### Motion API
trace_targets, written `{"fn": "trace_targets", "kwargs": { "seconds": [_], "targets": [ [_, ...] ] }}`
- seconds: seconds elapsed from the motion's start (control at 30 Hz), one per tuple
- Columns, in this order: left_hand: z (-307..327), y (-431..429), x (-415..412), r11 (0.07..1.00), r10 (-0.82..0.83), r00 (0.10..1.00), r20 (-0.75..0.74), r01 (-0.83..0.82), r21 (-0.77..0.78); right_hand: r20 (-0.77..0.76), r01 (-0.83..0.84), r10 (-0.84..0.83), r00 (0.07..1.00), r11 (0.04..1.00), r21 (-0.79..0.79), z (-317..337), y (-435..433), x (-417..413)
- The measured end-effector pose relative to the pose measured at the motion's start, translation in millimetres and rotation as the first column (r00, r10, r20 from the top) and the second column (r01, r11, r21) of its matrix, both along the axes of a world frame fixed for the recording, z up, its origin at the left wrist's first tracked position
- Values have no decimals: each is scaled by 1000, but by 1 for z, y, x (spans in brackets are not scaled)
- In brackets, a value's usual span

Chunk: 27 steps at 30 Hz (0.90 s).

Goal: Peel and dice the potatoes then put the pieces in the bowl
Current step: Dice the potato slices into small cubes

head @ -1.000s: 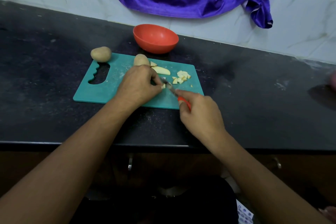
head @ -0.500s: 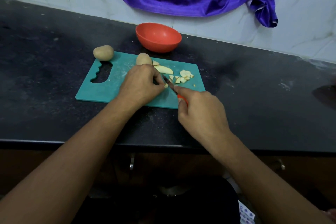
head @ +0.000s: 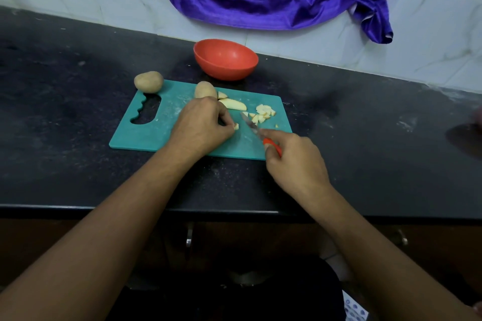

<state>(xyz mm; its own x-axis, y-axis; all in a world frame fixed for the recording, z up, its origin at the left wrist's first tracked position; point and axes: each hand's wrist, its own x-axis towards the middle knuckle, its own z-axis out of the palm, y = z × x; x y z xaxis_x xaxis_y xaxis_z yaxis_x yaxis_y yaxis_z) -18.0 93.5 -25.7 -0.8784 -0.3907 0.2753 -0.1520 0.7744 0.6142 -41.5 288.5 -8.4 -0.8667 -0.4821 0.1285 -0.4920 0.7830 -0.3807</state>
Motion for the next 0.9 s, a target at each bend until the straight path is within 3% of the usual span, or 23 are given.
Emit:
{"fn": "trace_targets", "kwargs": {
  "seconds": [0.17, 0.7, 0.77, 0.9],
  "targets": [
    [1, -1, -1, 1000, 2, 1000, 1, -2, 8, -34, -8, 6, 999, 999, -38, 11, 0, 6],
    [-2, -3, -3, 999, -6, 1000, -5, 6, -33, -241, -89, 150, 959, 964, 249, -10, -13, 27],
    [-2, -3, -3, 999, -11, 1000, -6, 11, -38, -178, -86, 117, 977, 981, 172, -10, -12, 22],
    [-3, -6, -2, 999, -47, 998, -43, 48, 8, 184, 29, 15, 983, 971, -236, -11, -2, -8]
  ]
}}
